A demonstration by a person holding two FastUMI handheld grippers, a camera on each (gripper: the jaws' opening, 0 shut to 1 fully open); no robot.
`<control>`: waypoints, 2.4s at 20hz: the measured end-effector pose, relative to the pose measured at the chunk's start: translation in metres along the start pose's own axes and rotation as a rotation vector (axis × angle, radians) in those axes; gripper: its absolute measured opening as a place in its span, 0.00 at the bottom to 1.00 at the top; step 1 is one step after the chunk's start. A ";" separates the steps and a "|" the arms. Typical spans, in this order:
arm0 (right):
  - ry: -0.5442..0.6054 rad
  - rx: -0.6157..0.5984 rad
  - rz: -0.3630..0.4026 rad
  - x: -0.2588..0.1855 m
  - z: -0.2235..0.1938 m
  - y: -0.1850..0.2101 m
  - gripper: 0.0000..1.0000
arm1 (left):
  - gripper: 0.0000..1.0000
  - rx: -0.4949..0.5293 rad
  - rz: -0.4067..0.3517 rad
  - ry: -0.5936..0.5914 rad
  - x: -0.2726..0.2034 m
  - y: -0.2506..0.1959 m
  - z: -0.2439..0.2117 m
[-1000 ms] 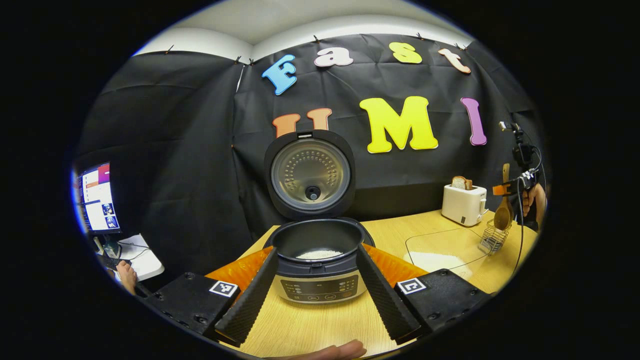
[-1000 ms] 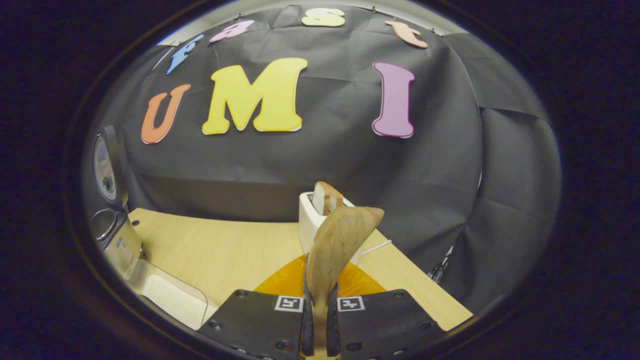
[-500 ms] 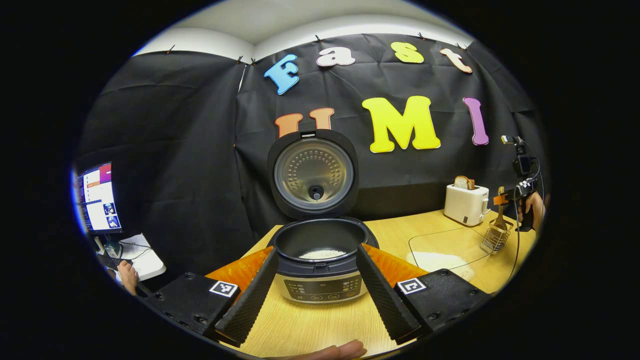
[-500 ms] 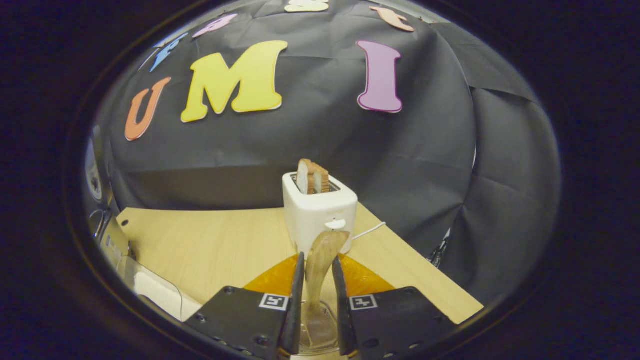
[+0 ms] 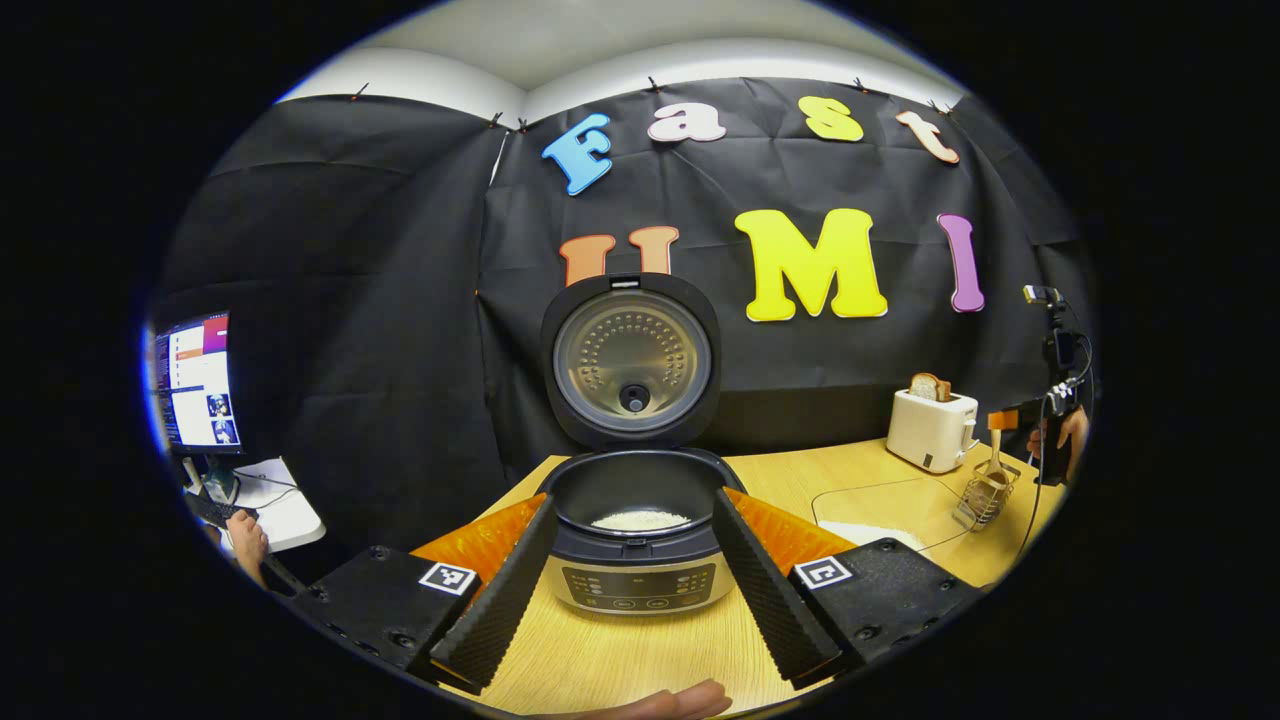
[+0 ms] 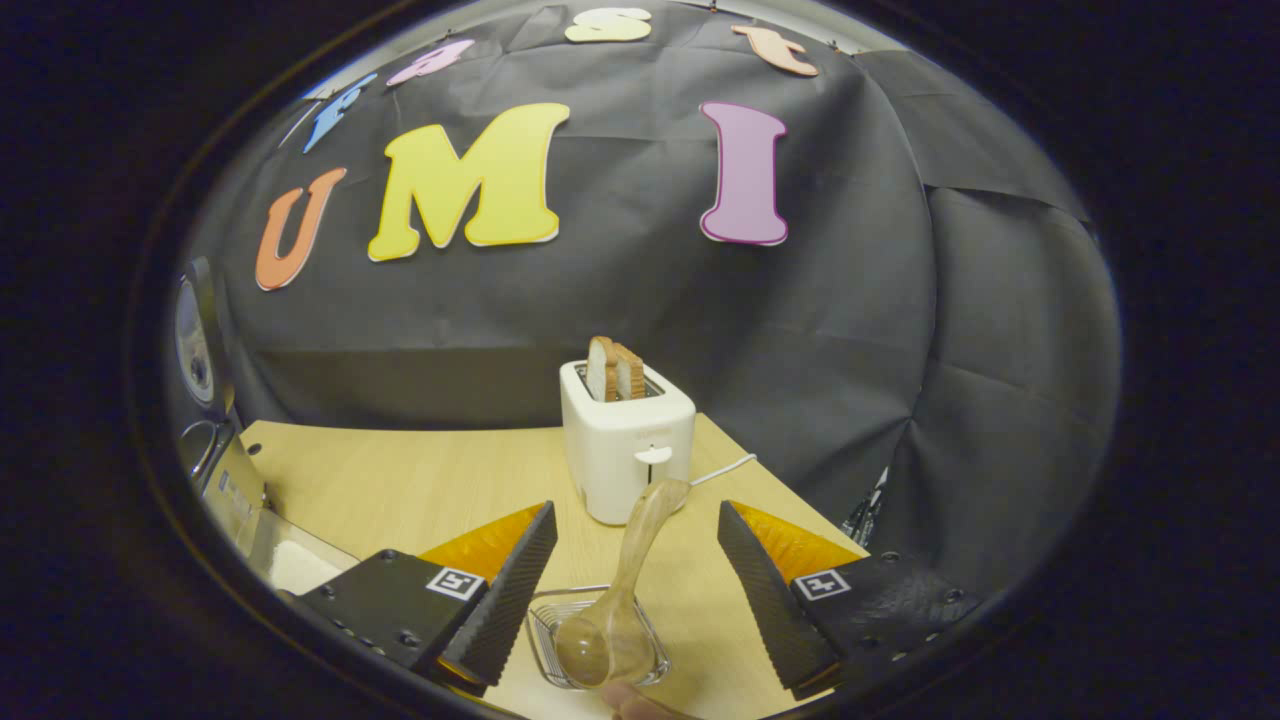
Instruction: Close the left gripper, press the button to open the rice cooker; take a wooden spoon from the chopstick holder with the right hand, scoop a spoonful of rice and pour it into the rice cooker, then put the wooden spoon back into the chopstick holder.
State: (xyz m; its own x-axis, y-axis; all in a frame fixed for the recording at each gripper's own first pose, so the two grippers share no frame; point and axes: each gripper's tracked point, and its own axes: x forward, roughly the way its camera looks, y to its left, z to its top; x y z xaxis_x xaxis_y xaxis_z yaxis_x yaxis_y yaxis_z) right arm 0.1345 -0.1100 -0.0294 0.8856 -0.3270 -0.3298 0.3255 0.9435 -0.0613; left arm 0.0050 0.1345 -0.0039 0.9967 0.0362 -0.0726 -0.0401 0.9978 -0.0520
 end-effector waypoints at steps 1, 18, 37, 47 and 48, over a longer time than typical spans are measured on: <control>-0.010 0.003 0.012 -0.005 0.001 0.001 0.96 | 0.99 -0.003 0.011 0.005 0.005 0.003 0.000; -0.182 -0.043 0.186 -0.104 0.006 0.029 0.96 | 0.98 -0.133 -0.033 -0.083 0.152 0.007 0.163; -0.164 -0.053 0.284 -0.096 -0.026 0.054 0.96 | 0.96 -0.040 0.001 0.028 0.256 0.018 0.199; -0.186 -0.050 0.324 -0.118 -0.030 0.069 0.96 | 0.97 -0.039 -0.009 0.033 0.181 0.015 0.166; -0.186 -0.053 0.331 -0.121 -0.032 0.072 0.96 | 0.97 -0.032 -0.010 0.028 0.170 0.014 0.157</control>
State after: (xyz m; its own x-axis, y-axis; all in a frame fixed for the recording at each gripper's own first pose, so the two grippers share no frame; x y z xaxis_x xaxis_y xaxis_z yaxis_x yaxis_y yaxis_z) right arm 0.0406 -0.0005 -0.0238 0.9865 -0.0036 -0.1640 -0.0013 0.9995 -0.0302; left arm 0.1846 0.1627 0.1393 0.9948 0.0241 -0.0992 -0.0325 0.9959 -0.0846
